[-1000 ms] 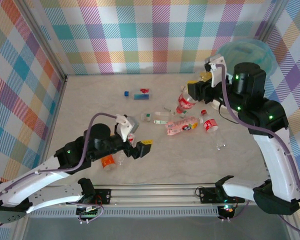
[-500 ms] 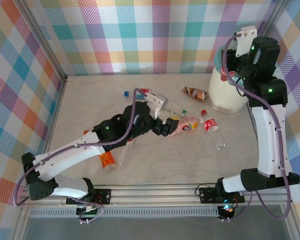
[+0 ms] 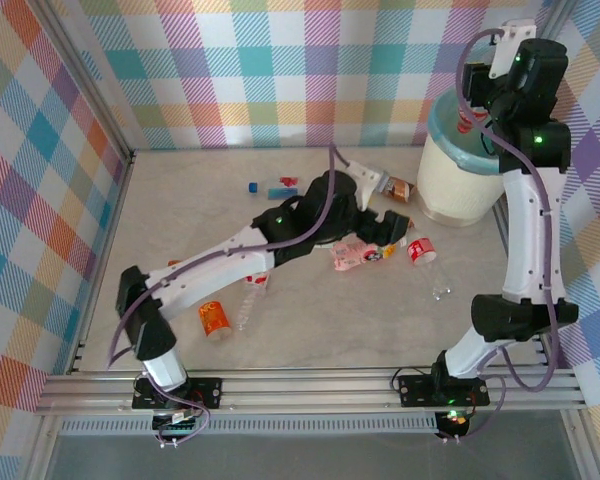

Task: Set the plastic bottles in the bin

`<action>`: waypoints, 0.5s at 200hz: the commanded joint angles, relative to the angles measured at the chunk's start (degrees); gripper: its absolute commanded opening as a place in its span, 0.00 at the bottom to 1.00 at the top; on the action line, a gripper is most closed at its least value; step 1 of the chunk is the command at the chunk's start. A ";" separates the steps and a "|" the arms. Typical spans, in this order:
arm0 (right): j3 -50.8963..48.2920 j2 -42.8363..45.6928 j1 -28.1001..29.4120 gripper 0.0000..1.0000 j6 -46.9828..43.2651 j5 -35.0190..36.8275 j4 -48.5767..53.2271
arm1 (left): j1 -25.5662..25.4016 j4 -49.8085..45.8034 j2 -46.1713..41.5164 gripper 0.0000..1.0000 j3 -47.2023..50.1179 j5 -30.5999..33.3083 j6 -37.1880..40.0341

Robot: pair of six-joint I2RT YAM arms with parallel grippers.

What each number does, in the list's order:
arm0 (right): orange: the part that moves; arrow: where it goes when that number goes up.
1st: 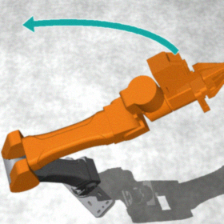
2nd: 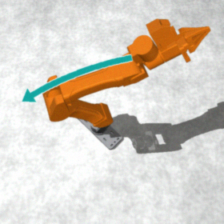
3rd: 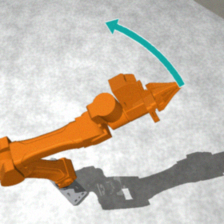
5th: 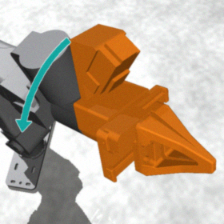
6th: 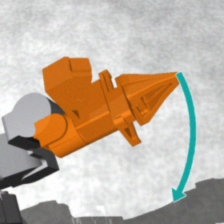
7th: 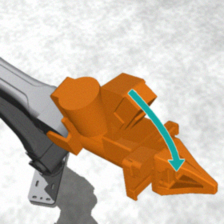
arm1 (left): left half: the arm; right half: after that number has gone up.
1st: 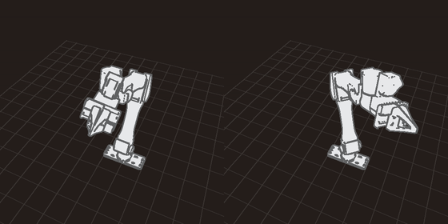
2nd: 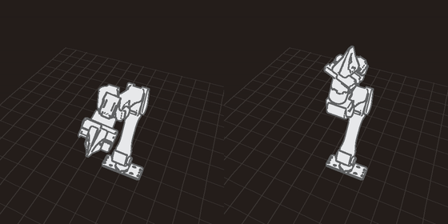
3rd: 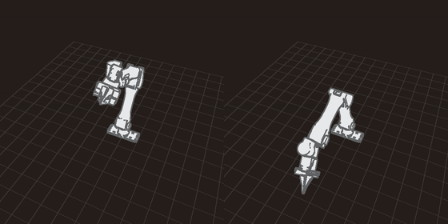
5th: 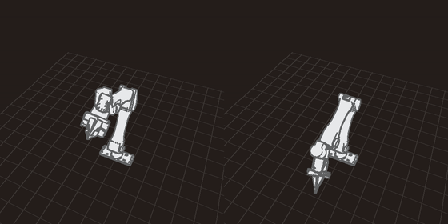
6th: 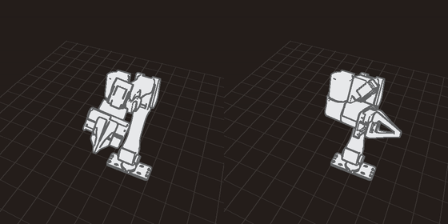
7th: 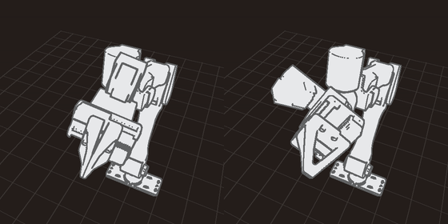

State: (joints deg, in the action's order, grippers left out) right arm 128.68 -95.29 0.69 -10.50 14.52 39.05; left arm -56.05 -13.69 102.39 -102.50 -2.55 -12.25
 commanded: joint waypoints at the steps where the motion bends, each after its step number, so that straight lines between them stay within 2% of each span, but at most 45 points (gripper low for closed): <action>1: 2.09 -1.76 -0.58 0.54 1.33 0.59 1.52 | 1.42 -1.56 6.45 0.95 -11.73 -5.20 -0.22; 39: 2.33 -3.20 -1.44 0.56 2.27 0.46 3.45 | 1.56 -13.84 19.38 0.93 -32.76 -7.89 -0.88; 64: 2.55 -3.23 -1.52 0.58 3.03 0.33 4.06 | 1.73 -15.42 24.37 0.93 -39.44 -7.40 -2.47; 100: 3.11 -3.42 -1.56 0.69 3.03 0.11 4.76 | 2.35 -16.26 27.83 0.93 -44.10 -8.35 -5.82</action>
State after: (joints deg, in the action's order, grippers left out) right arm 129.58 -99.20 -0.43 -8.23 14.50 43.68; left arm -54.43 -27.68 129.21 -143.52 -9.39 -15.27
